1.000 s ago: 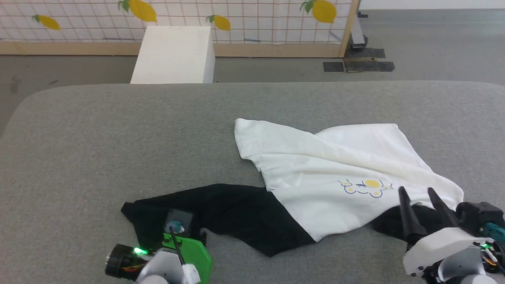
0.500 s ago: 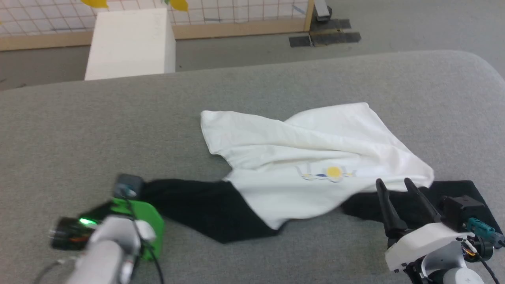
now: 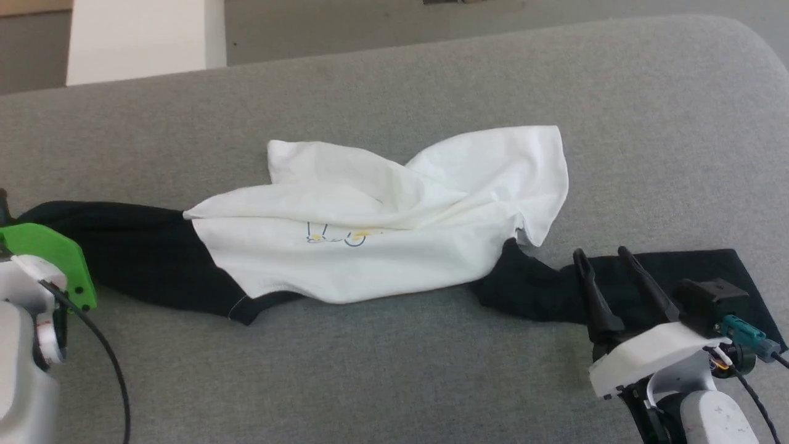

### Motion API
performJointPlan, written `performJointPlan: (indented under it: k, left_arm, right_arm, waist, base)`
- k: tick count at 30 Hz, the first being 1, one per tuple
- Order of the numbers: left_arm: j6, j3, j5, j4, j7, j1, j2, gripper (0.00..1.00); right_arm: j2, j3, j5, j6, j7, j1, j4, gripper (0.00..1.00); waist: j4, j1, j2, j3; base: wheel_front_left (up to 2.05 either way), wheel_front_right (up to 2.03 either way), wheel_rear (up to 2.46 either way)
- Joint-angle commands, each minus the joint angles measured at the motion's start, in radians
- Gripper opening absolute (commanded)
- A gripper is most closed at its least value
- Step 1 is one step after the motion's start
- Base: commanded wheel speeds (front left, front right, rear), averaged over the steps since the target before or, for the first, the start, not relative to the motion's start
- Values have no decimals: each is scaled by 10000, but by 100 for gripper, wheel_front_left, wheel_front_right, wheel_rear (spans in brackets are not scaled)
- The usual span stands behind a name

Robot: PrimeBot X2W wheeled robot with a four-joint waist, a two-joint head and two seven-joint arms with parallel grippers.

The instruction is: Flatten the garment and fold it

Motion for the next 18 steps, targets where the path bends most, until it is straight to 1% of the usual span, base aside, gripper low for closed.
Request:
performJointPlan:
  k: [1, 3, 5, 8, 10, 13, 15, 16, 18]
  left_arm:
    - [-108, -45, -299, 208, -576, -11, -502, 100]
    - [-141, -34, -448, 248, -1129, 148, -817, 100]
    - [-181, 53, -668, 174, -1895, 409, -1211, 100]
    - [-262, 217, -1061, -111, -3255, 1001, -1946, 100]
    - [-386, 155, -1160, -354, -4115, 1468, -2375, 100]
    - [-582, -113, -1203, -736, -5288, 2193, -3043, 100]
    - [-560, -339, -1103, -1012, -5938, 2641, -3486, 100]
    - [-544, -440, -1057, -1310, -6294, 2966, -3861, 100]
    - [-554, -506, -922, -1586, -6470, 3144, -4080, 100]
  right_arm:
    - [6, 12, 65, -15, -105, -162, 151, 100]
    - [6, 43, 39, -15, -59, -148, 234, 100]
    - [7, 46, 4, -15, 8, -110, 289, 100]
    - [7, -29, -58, -15, 140, 20, 333, 100]
    - [7, -39, -95, -15, 331, 160, 373, 100]
    - [7, -134, -264, -15, 926, 459, 503, 100]
    - [7, -157, -329, -15, 1389, 664, 563, 100]
    - [7, -181, -407, -15, 1778, 833, 587, 100]
    - [7, -248, -575, -15, 2040, 930, 616, 100]
  waist:
    - [-37, -1, 0, 146]
    - [46, -1, 0, -4]
    - [131, -1, 0, -221]
    - [313, -1, 0, -626]
    - [440, -1, 0, -897]
    - [672, -1, 0, -1273]
    - [820, -1, 0, -1456]
    - [964, -1, 0, -1560]
    - [1114, -1, 0, -1596]
  base:
    - [0, 0, 0]
    - [0, 0, 0]
    - [0, 0, 0]
    - [0, 0, 0]
    - [0, 0, 0]
    - [0, 0, 0]
    - [0, 0, 0]
    - [0, 0, 0]
    - [0, 0, 0]
